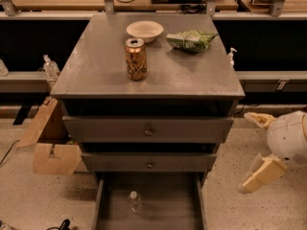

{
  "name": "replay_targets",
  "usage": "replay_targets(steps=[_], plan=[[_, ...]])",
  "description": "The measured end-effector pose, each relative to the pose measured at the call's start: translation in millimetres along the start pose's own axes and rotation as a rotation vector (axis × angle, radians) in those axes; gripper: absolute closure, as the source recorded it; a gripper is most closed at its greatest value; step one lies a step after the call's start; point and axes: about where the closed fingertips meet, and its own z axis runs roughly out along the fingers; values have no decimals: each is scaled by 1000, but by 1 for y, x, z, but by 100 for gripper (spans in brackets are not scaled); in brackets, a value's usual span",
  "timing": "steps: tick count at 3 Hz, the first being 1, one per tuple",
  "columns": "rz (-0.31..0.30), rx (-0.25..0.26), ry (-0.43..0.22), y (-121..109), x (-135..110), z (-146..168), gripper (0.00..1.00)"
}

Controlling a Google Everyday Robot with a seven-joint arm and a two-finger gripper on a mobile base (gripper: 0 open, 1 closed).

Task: Pick water bottle from bottom drawer and place on counter

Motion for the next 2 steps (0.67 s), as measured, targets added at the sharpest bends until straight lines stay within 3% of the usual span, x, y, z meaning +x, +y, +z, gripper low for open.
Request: replay_targets(steps=[1, 2], plan=[[55, 83, -187, 10, 41, 45, 0], [20, 106, -235, 13, 58, 70, 0]])
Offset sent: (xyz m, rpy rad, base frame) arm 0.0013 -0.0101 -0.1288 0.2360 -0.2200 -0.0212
